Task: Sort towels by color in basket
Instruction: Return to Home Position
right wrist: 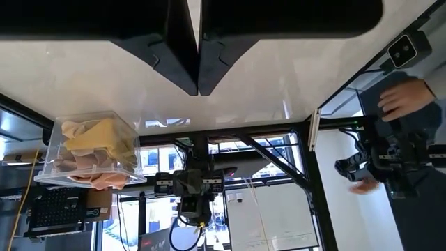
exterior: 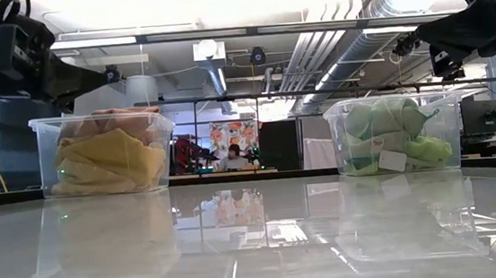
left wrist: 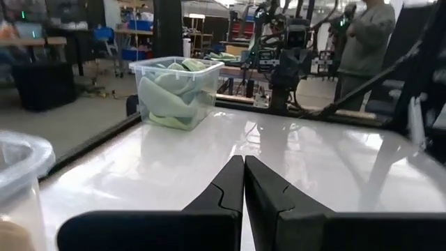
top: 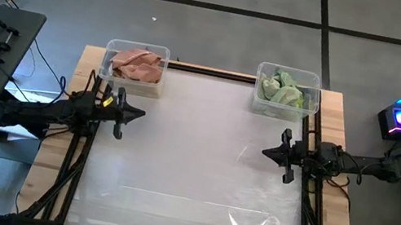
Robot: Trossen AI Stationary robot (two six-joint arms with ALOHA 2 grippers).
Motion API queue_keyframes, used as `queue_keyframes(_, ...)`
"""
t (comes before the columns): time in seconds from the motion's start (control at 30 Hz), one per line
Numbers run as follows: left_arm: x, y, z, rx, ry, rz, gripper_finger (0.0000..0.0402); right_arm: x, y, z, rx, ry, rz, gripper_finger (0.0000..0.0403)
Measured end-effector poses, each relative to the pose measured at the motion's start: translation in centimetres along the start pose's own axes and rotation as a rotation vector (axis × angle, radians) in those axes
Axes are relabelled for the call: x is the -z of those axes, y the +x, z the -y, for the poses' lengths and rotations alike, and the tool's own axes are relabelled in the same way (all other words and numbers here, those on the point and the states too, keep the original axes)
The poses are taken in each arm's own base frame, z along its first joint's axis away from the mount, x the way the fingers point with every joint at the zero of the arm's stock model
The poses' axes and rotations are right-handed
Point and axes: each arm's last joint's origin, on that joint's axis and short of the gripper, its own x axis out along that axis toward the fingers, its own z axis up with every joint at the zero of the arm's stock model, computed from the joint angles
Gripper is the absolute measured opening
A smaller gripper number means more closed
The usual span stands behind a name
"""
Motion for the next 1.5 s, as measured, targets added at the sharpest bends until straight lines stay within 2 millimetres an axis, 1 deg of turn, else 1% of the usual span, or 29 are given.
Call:
queue_keyframes(0.1,0.0,0.0,0.1,0.008,-0.052,-0.002,0.0001,0.0,0.0,0.0,0.000,0.000,0.000,0.0002)
queue_keyframes(0.27,-0.2,-0.3,0.9,0.106,0.027,0.025,0.0001,0.0,0.0,0.0,0.000,0.000,0.000,0.0002)
queue_keyframes(0.4,-0.2,-0.5,1.4,0.166,0.048,0.037,0.0001,0.0,0.0,0.0,0.000,0.000,0.000,0.0002)
queue_keyframes(0.53,-0.2,-0.5,1.6,0.186,0.039,0.037,0.0001,0.0,0.0,0.0,-0.001,0.000,0.000,0.0002)
queue_keyframes(0.73,-0.2,-0.5,1.6,0.180,0.123,0.048,0.0001,0.0,0.0,0.0,-0.001,0.000,0.000,0.0002)
queue_keyframes(1.2,-0.3,-0.6,2.0,0.226,0.106,0.054,0.0001,0.0,0.0,0.0,0.000,0.000,0.000,0.0002)
queue_keyframes(1.23,-0.3,-0.6,2.1,0.229,0.106,0.054,0.0001,0.0,0.0,0.0,0.001,-0.034,-0.001,0.0002)
queue_keyframes(1.33,-0.3,-0.6,2.1,0.230,0.106,0.053,0.0001,0.0,0.0,0.1,0.022,-0.384,-0.008,0.0002)
queue_keyframes(1.4,-0.3,-0.6,2.1,0.230,0.106,0.053,0.0001,0.1,0.0,0.1,0.023,-0.566,-0.012,0.0002)
queue_keyframes(1.43,-0.3,-0.6,2.1,0.230,0.106,0.053,0.0001,0.1,0.0,0.1,0.022,-0.628,-0.013,0.0002)
queue_keyframes(1.5,-0.3,-0.6,2.1,0.230,0.106,0.053,0.0001,0.1,0.0,0.1,0.022,-0.698,-0.014,0.0002)
